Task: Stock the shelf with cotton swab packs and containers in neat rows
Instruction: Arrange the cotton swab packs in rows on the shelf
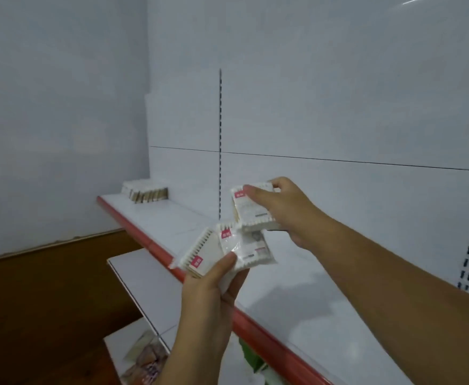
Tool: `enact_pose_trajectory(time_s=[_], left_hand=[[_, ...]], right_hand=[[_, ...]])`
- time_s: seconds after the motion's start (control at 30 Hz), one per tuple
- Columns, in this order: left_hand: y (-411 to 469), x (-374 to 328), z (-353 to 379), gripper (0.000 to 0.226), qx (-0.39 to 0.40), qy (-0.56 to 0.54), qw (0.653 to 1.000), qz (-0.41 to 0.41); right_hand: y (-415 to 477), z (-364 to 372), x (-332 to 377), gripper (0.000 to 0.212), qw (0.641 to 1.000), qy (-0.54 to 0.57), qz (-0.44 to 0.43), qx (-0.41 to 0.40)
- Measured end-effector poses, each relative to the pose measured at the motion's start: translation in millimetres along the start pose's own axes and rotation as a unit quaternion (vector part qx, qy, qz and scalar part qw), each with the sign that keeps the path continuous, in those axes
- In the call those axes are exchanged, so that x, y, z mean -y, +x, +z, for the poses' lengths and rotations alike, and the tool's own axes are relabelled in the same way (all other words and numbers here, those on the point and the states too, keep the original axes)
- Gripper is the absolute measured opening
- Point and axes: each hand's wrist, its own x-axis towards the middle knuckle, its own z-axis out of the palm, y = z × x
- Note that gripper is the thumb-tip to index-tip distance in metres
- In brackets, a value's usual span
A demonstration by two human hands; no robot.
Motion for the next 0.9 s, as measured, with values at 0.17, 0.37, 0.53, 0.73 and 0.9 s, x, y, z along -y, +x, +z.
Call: enact_pose_trajectory(time_s=[0.17, 0.37, 0.53, 0.73, 0.9], left_hand=[[50.8, -79.9, -82.8, 0.055, -0.041, 0.013, 0.999, 0.012], [125.3, -139.0, -159.0, 0.057, -0.047, 0.034, 0.998, -0.026], [209.1, -180.2, -217.2, 0.058, -0.076, 0.029, 0.996, -0.041], [313.6, -248.1, -279.2, 0.054, -0.145, 0.030, 0.989, 0.012], [400.3, -306.8, -345.7, 0.052, -0.175, 0.026, 0.982, 0.066]], right_hand=[[37.2, 116.5, -40.3, 0.006, 0.988, 0.148, 0.036, -0.019], [85.2, 216.8, -78.5, 0.018, 0.972, 0.231, 0.034, -0.035], [153.5, 297.1, -104.0, 0.005, 0.950, 0.308, 0.044, -0.031], [253.2, 399.3, -110.2, 0.024, 0.951, 0.310, -0.012, -0.012], [344.2, 469.3, -125.0, 0.018, 0.955, 0.296, 0.001, 0.004]])
